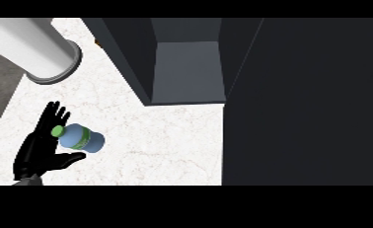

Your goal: Pick up the bottled water, place it into the cabinet and close the cabinet

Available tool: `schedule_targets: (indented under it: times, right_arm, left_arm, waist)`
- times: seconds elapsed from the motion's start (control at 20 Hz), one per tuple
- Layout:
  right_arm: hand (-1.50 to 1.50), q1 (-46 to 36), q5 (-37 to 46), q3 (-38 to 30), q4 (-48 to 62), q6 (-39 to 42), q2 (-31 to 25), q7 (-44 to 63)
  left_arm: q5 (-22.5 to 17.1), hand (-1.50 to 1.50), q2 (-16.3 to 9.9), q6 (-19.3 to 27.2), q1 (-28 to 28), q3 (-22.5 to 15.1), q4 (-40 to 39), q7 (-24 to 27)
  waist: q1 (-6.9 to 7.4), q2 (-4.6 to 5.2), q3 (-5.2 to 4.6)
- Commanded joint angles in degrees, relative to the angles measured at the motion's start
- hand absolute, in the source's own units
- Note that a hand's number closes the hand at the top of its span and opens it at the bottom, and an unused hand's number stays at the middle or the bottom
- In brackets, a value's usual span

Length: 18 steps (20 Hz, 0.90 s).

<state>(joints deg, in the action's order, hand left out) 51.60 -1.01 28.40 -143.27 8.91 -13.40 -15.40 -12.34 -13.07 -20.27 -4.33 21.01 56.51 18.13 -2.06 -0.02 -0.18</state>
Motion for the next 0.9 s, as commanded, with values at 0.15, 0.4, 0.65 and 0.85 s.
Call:
schedule_targets:
  times: [0.15,0.4,0.65,0.85]
  right_arm:
    - [-1.50,6.6,5.1,1.5,-7.3,0.5,-4.6,-3.9]
    - [-1.50,5.9,3.7,1.0,-10.1,-1.5,-5.9,-1.6]
    - [-1.50,5.6,5.1,3.4,-7.6,-2.7,-6.1,-3.8]
    - [-1.50,6.7,5.7,3.8,-7.4,-4.2,-6.8,-4.2]
  left_arm:
    - [5.0,-1.50,1.1,-2.0,-3.1,-1.2,-15.1,15.1]
    - [4.7,1.50,1.3,-4.7,-7.9,-0.6,-24.5,18.9]
    - [8.7,1.50,-1.6,-3.6,-11.6,-1.6,-31.2,25.4]
    - [13.6,1.50,-0.7,3.2,-11.5,-4.1,-32.6,32.6]
  waist:
    - [-0.63,-0.13,-0.05]
    - [-0.32,0.21,-0.12]
    - [-0.03,0.22,-0.07]
    - [0.00,0.20,-0.07]
